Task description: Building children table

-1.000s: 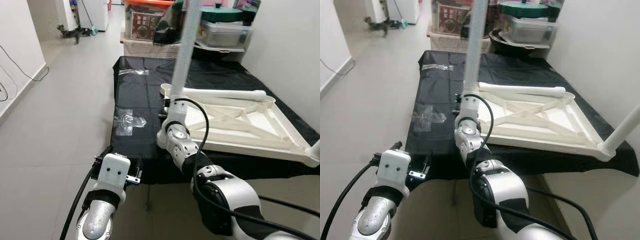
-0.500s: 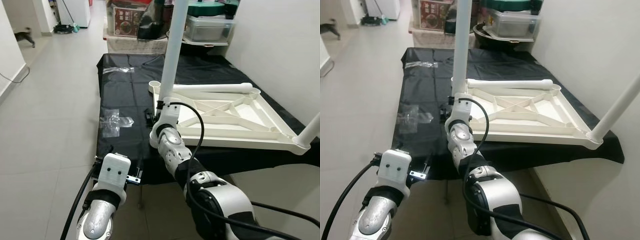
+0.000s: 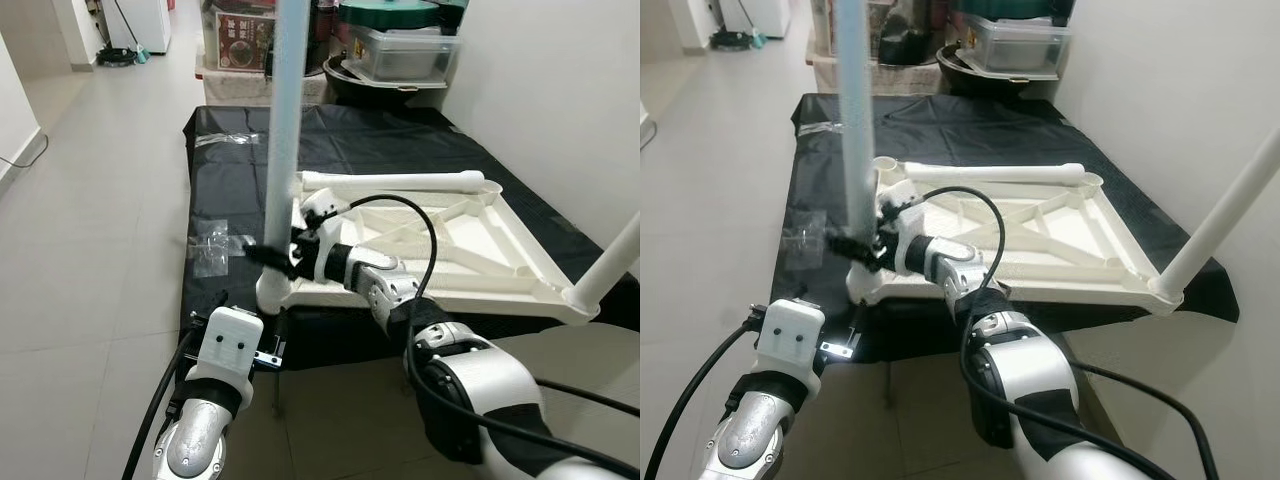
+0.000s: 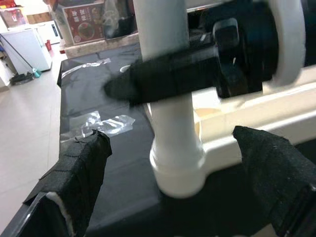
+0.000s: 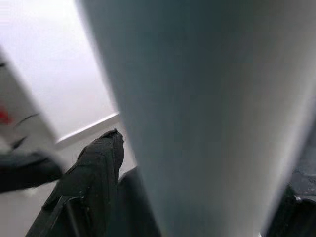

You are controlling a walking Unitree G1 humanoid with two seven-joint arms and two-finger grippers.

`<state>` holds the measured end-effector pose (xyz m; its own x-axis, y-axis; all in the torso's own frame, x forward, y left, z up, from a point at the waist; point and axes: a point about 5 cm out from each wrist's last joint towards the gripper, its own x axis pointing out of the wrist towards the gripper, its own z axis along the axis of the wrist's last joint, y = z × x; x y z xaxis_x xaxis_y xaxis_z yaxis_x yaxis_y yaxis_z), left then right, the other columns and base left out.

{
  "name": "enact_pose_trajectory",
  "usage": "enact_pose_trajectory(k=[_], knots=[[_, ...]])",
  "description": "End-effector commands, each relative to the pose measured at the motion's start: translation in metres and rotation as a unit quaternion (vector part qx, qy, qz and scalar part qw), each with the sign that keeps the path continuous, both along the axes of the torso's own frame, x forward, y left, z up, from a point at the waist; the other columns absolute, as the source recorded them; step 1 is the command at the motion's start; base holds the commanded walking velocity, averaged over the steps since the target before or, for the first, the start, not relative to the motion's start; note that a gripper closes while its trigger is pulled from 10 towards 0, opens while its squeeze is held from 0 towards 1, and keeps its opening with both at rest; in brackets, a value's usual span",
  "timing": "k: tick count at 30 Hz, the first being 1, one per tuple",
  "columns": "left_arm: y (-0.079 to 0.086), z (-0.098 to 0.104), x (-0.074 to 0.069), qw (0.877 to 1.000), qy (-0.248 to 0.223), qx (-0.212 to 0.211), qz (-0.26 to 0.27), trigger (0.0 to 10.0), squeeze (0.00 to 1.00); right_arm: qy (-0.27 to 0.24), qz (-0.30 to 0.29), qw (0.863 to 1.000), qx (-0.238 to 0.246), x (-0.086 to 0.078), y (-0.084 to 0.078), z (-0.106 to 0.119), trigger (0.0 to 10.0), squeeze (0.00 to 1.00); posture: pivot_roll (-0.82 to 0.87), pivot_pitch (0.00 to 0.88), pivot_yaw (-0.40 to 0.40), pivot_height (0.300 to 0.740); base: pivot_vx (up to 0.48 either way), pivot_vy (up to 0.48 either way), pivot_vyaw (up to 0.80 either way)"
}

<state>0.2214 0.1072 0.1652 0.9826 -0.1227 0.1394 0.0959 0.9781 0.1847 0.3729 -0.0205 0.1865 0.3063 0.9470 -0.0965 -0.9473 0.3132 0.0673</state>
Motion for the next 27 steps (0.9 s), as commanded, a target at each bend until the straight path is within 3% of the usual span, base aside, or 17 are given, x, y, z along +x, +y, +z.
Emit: enact_pose_trajectory(k=[1,2,3,4,6,8,9,12,16,17,18,20,21,22,23,24,27], knots=[[-0.002,0.0,0.0,1.0,0.0,0.005,-0.004,10.0,0.0,0.002,0.049,0.998,-0.033,-0.008,0.016,-0.004,10.0,0.0,0.1,0.034,-0.104,0.74,0.0,0.0,0.0],[-0.001,0.0,0.0,1.0,-0.002,0.006,-0.002,10.0,0.0,-0.004,0.049,0.998,-0.04,-0.008,0.02,-0.003,6.7,0.0,0.1,0.034,-0.104,0.74,0.0,0.0,0.0],[-0.001,0.0,0.0,1.0,-0.002,0.006,-0.002,10.0,0.0,-0.004,0.049,0.998,-0.04,-0.008,0.02,-0.003,6.7,0.0,0.1,0.034,-0.104,0.74,0.0,0.0,0.0],[-0.001,0.0,0.0,1.0,-0.002,0.007,-0.001,10.0,0.0,-0.012,0.04,0.998,-0.039,-0.008,0.023,-0.001,0.0,0.0,0.09,0.034,-0.106,0.74,0.0,0.0,0.0],[0.0,0.0,0.0,1.0,-0.002,0.007,0.0,10.0,0.0,-0.015,0.033,0.999,-0.037,-0.007,0.024,0.001,0.0,0.0,0.09,0.034,-0.106,0.74,0.0,0.0,0.0],[0.0,0.001,0.0,1.0,-0.002,0.007,0.001,10.0,0.0,-0.034,-0.08,0.996,-0.028,0.004,0.024,0.007,0.0,0.0,0.09,0.037,-0.107,0.74,0.0,0.0,0.0],[0.0,0.001,0.0,1.0,-0.002,0.007,0.001,10.0,0.0,-0.034,-0.08,0.996,-0.028,0.004,0.024,0.007,0.0,0.0,0.09,0.037,-0.107,0.74,0.0,0.0,0.0],[0.0,-0.001,0.001,1.0,-0.001,0.008,0.001,10.0,0.0,-0.044,-0.22,0.974,-0.025,0.016,0.014,0.01,0.0,0.0,0.09,0.038,-0.108,0.74,0.0,0.0,0.0],[0.0,-0.001,0.001,1.0,-0.001,0.008,0.001,10.0,0.0,-0.044,-0.22,0.974,-0.025,0.016,0.014,0.01,0.0,0.0,0.09,0.038,-0.108,0.74,0.0,0.0,0.0],[0.0,-0.001,0.001,1.0,0.0,0.008,0.001,10.0,0.0,-0.036,-0.306,0.951,-0.021,0.023,0.004,0.009,0.0,0.0,0.08,0.041,-0.102,0.74,0.0,0.0,0.0],[0.0,-0.001,0.001,1.0,0.0,0.008,0.001,10.0,0.0,-0.036,-0.306,0.951,-0.021,0.023,0.004,0.009,0.0,0.0,0.08,0.041,-0.102,0.74,0.0,0.0,0.0],[-0.001,-0.003,0.0,1.0,0.002,0.007,0.0,10.0,0.0,0.024,-0.521,0.853,0.008,0.031,-0.026,-0.002,0.0,0.0,0.08,0.043,-0.099,0.74,0.0,0.0,0.0],[-0.001,-0.003,0.0,1.0,0.002,0.007,0.0,10.0,0.0,0.024,-0.521,0.853,0.008,0.031,-0.026,-0.002,0.0,0.0,0.08,0.043,-0.099,0.74,0.0,0.0,0.0],[-0.001,-0.003,0.0,1.0,0.003,0.008,0.0,10.0,0.0,0.056,-0.584,0.81,0.019,0.03,-0.034,-0.009,0.0,0.0,0.08,0.043,-0.099,0.74,0.0,0.0,0.0],[0.0,-0.003,0.0,1.0,0.003,0.008,0.0,10.0,0.0,0.09,-0.617,0.781,0.031,0.026,-0.034,-0.017,0.0,0.0,0.08,0.043,-0.099,0.74,0.0,0.0,0.0],[0.0,-0.003,-0.001,1.0,0.004,0.008,0.001,10.0,0.0,0.111,-0.629,0.768,0.039,0.023,-0.027,-0.022,0.0,0.0,0.09,0.05,-0.101,0.74,0.0,0.0,0.0],[0.0,-0.004,-0.001,1.0,0.004,0.008,0.002,10.0,0.0,0.129,-0.627,0.767,0.049,0.018,-0.014,-0.024,0.0,0.0,0.09,0.05,-0.101,0.74,0.0,0.0,0.0]])
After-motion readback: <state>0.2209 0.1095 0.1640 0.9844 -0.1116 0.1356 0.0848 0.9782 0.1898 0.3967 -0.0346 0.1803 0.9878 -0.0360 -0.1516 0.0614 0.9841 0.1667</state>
